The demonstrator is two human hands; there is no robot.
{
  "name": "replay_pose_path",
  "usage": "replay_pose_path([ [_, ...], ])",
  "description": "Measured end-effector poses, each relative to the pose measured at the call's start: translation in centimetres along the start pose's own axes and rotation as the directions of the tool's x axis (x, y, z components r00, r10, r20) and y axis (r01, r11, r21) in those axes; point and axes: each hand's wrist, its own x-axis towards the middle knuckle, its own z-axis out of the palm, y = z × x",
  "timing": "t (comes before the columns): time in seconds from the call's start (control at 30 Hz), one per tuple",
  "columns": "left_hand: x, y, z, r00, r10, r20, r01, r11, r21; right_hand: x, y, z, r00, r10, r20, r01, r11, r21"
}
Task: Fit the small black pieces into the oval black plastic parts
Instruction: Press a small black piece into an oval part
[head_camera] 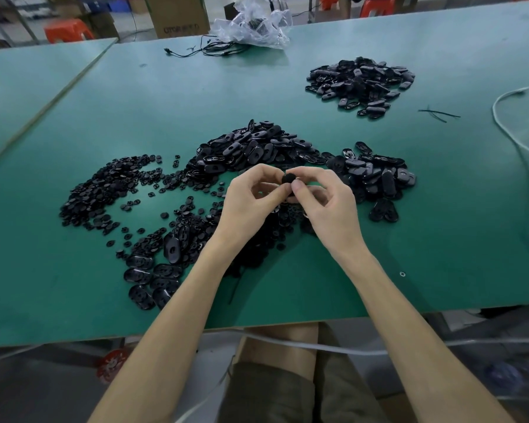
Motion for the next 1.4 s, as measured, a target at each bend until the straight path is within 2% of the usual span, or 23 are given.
replay_pose_path([
  [0.2,0.0,0.1,0.1,1.0,0.02,0.019,-0.02,1.0,0.022,0.1,0.0,0.0,0.999,0.023,-0.027,-0.023,1.0,-0.002],
  [0.3,0.0,0.1,0.1,1.0,0.021,0.019,-0.022,1.0,0.016,0.1,-0.1,0.0,0.999,-0.014,-0.053,0.011,0.998,-0.055],
  [0.57,-0.1,0.0,-0.2,0.995,-0.023,0.094,0.033,0.994,-0.104,0.1,0.2,-0.2,0.993,0.031,-0.111,-0.033,0.999,-0.012],
  [1.4,0.1,-0.6,-0.4,0.988,-0.074,0.139,0.098,0.979,-0.177,0.2,0.8,-0.5,0.996,0.04,-0.082,-0.035,0.997,0.063],
])
